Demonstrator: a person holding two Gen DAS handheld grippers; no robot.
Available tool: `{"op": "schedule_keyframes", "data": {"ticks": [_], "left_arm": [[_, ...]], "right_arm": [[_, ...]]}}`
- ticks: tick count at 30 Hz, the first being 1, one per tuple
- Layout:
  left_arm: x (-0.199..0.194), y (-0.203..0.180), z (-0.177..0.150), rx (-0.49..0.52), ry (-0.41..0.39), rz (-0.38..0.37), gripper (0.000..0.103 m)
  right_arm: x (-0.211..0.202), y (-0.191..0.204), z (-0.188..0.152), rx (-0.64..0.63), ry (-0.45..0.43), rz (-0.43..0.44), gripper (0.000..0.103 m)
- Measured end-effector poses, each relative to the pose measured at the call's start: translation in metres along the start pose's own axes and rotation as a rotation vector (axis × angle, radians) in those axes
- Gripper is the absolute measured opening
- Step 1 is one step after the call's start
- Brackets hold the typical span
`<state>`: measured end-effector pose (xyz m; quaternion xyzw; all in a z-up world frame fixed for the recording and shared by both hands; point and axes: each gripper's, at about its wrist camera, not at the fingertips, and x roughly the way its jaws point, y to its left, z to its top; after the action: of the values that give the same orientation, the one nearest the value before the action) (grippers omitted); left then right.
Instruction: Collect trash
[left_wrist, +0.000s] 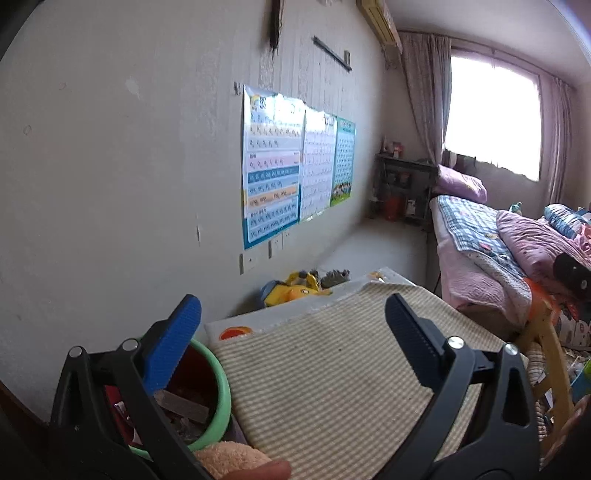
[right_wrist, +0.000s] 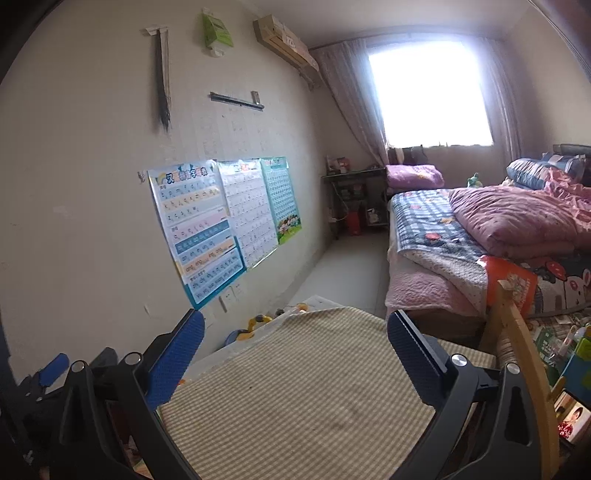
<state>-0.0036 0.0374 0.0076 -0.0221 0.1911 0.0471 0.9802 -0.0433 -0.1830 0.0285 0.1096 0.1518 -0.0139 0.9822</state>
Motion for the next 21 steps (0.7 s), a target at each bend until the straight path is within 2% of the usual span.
{"op": "schedule_keyframes", "data": {"ticks": [4, 7, 21], "left_arm": [[0.0, -0.002, -0.002, 0.026, -0.002, 0.018, 0.098], [0.0, -0.001, -0.005, 0.026, 0.003, 0.027, 0.098], [0.004, 0.004, -0.01, 0.022, 0.032, 0.052, 0.098]], "right_arm": [[-0.017, 0.0, -0.018, -0.003, -0.114, -0.033, 0.096], [-0.01, 0.003, -0.018, -0.023, -0.064, -0.027, 0.096], [0.005, 0.008, -0.022, -0.034, 0.02, -0.035, 0.096]]}}
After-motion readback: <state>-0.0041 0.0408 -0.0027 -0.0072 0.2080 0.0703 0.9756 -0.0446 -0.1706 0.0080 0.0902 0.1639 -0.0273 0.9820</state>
